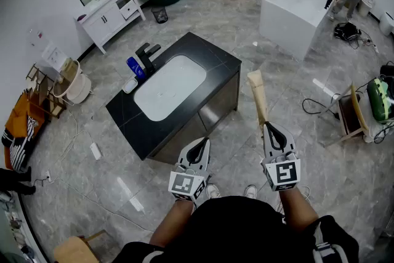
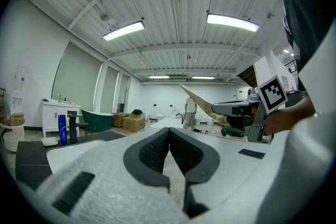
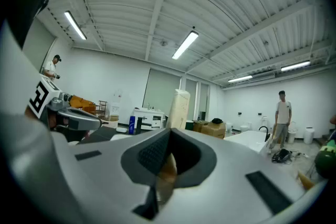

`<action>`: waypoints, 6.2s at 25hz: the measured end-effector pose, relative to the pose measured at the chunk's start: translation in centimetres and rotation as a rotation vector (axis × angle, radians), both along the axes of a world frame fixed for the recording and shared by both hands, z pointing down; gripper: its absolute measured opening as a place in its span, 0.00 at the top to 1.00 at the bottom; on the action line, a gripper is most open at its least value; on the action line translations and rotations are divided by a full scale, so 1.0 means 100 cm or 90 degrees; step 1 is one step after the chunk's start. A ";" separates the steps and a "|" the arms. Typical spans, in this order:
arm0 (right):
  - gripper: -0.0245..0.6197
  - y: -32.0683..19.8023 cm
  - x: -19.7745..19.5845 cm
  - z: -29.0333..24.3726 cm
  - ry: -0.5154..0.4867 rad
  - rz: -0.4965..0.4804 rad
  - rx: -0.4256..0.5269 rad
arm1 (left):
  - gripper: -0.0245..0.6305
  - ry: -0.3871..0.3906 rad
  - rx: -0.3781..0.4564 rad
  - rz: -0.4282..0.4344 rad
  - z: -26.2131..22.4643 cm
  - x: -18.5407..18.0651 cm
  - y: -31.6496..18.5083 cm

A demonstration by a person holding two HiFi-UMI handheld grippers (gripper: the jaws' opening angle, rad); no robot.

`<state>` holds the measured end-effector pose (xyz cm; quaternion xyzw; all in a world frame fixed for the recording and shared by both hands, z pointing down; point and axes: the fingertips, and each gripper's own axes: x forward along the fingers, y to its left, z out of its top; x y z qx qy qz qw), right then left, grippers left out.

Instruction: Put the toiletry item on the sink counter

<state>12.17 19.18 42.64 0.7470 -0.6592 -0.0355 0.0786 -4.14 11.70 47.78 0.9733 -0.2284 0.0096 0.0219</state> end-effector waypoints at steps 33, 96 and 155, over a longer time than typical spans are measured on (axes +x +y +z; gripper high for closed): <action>0.95 -0.118 -0.046 0.000 -0.024 -0.014 0.051 | 0.95 -0.012 0.008 -0.018 0.016 -0.058 -0.108; 0.95 -0.528 0.033 0.124 0.037 -0.295 -0.168 | 0.95 -0.037 -0.063 -0.385 0.047 -0.043 -0.370; 0.71 -0.560 -0.008 0.152 0.045 -0.352 -0.266 | 0.95 -0.025 -0.084 -0.442 0.061 -0.090 -0.371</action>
